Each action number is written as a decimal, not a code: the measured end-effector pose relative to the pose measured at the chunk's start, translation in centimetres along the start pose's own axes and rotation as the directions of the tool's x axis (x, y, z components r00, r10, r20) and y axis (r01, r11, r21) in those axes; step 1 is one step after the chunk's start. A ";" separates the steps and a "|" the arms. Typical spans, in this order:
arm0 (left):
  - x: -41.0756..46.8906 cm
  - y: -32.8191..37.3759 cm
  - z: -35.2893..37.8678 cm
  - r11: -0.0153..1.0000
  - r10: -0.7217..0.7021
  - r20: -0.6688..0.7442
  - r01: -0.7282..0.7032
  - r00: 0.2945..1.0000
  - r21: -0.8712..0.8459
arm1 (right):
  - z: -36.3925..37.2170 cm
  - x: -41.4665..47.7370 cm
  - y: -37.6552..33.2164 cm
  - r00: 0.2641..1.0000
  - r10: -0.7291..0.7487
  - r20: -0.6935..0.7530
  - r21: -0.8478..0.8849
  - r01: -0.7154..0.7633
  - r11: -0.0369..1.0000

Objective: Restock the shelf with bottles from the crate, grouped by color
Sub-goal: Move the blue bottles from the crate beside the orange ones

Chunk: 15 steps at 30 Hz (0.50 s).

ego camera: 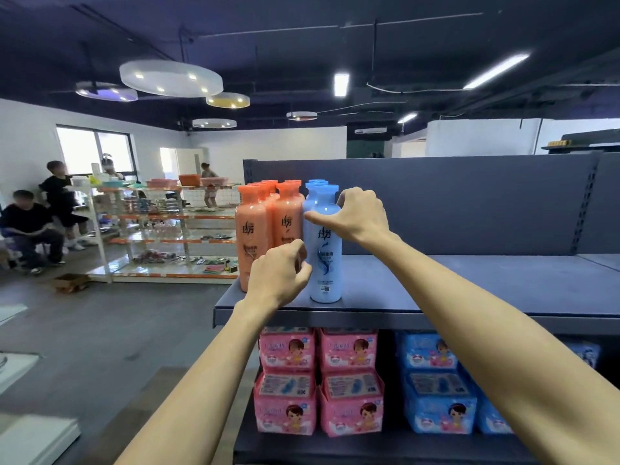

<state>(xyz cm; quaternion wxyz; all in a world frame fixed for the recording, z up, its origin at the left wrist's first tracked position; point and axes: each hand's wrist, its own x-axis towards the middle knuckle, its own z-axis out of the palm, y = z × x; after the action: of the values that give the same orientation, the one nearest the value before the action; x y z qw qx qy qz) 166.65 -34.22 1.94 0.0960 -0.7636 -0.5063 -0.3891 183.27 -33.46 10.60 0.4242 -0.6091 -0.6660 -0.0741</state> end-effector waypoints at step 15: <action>-1.2 -1.8 2.1 1.000 -0.025 0.033 0.025 0.999 -0.010 | 3.7 -5.4 5.0 0.914 0.027 0.405 0.091 -0.070 0.993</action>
<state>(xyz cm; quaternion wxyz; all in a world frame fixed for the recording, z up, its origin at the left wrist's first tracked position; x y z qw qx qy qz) 165.94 -33.04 -0.79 0.0788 -0.7640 -0.5153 -0.3801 185.36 -33.95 2.65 0.3105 -0.6047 -0.7268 0.0983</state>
